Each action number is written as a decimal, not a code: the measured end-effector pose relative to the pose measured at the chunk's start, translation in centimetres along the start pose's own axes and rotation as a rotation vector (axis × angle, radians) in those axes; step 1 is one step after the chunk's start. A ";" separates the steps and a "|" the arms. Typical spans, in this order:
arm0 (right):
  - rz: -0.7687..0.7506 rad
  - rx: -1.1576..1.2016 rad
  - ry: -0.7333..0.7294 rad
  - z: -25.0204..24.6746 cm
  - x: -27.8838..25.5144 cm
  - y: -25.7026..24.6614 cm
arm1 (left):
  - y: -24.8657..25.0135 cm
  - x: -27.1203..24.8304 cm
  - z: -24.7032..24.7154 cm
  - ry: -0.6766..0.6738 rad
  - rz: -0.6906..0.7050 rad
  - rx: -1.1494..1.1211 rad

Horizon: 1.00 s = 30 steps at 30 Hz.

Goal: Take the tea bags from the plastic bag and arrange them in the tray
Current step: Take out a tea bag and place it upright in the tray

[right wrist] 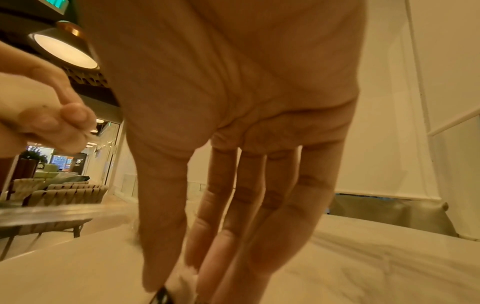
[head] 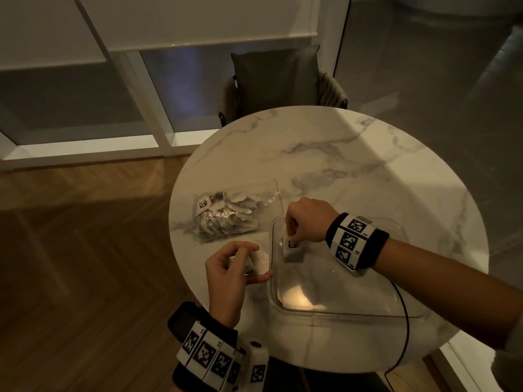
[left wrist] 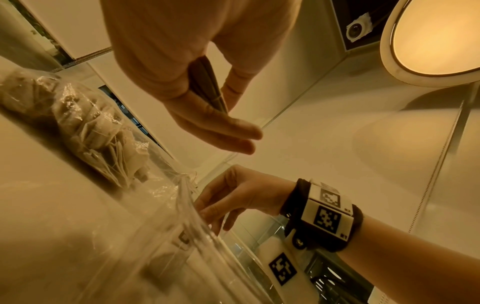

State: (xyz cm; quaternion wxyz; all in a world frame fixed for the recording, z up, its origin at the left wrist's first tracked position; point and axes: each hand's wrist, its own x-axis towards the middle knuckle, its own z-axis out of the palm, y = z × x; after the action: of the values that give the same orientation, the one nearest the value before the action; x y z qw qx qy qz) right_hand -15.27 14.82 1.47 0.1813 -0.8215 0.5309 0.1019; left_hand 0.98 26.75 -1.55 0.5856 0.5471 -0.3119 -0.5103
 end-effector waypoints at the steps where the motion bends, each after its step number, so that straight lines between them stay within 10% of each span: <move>1: -0.007 0.007 0.021 -0.2 -0.1 0.1 | 0.0 0.0 0.0 0.000 0.002 -0.006; 11: -0.205 0.662 0.122 -3.0 -4.7 -1.1 | 0.5 -0.5 1.0 -0.149 0.013 -0.096; 30: -0.300 1.005 0.431 -2.0 -7.3 -0.1 | 0.4 -0.8 2.2 -0.324 -0.080 -0.049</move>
State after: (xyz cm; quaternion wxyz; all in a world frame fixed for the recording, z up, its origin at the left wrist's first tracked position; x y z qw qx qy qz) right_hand -18.21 20.15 5.91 0.4503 -0.7030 0.4164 -0.3601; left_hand -1.12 26.72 -0.56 0.5203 0.4552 -0.3676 -0.6220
